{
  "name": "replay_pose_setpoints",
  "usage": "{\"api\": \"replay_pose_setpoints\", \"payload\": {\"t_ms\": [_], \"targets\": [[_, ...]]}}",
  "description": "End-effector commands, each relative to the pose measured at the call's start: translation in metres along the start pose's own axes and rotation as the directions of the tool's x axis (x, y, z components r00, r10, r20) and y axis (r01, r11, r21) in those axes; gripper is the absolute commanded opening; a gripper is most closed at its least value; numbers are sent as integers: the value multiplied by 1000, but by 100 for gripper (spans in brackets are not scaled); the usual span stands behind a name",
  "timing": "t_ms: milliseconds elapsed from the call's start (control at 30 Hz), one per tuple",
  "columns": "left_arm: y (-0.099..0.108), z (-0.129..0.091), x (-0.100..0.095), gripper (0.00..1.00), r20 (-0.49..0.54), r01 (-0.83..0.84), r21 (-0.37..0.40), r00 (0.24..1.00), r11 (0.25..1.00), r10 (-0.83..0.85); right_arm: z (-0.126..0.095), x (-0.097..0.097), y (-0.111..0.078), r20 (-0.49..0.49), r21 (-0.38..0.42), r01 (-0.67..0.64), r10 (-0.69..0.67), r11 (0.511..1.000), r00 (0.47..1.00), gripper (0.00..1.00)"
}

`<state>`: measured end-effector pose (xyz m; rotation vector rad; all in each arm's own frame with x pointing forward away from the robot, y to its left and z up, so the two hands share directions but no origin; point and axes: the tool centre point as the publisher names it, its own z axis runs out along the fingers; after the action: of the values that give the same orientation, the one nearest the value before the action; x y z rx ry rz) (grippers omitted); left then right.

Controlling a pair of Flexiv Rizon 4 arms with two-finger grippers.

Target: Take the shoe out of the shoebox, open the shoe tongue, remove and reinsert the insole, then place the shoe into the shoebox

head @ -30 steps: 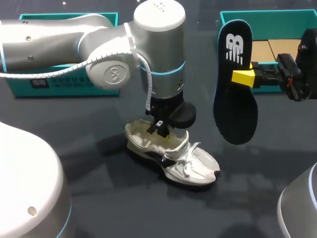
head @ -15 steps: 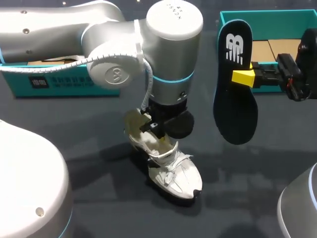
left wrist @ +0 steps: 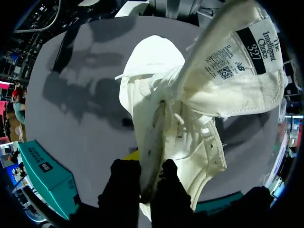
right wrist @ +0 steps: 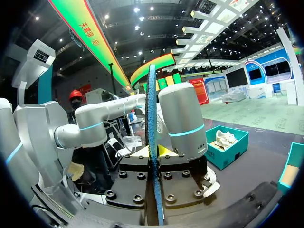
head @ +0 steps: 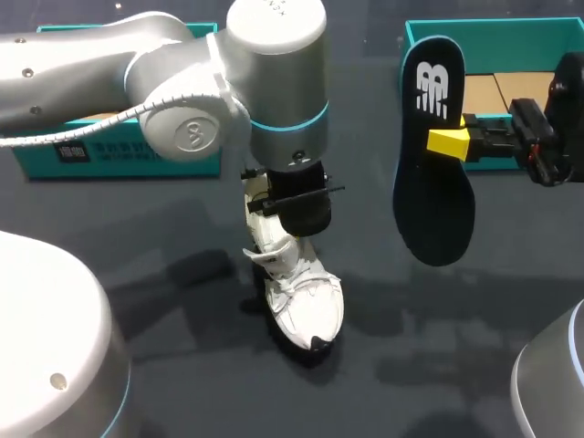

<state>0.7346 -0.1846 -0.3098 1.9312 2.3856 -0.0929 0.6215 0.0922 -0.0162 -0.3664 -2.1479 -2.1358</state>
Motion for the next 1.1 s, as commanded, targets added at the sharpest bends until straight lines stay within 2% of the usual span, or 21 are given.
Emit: {"api": "replay_pose_setpoints", "payload": {"t_ms": [33, 600, 1100], "targets": [[-2, -1, 7, 0, 52, -71, 4, 996, 997, 71, -4, 10, -4, 128, -3, 0, 0, 1000, 992, 0], [-12, 29, -19, 0, 79, -187, -1, 979, 982, 186, -4, 10, -4, 128, -3, 0, 0, 1000, 992, 0], [-16, 51, -38, 0, 53, -223, 44, 974, 974, 220, -4, 10, -4, 128, -3, 0, 0, 1000, 992, 0]]}}
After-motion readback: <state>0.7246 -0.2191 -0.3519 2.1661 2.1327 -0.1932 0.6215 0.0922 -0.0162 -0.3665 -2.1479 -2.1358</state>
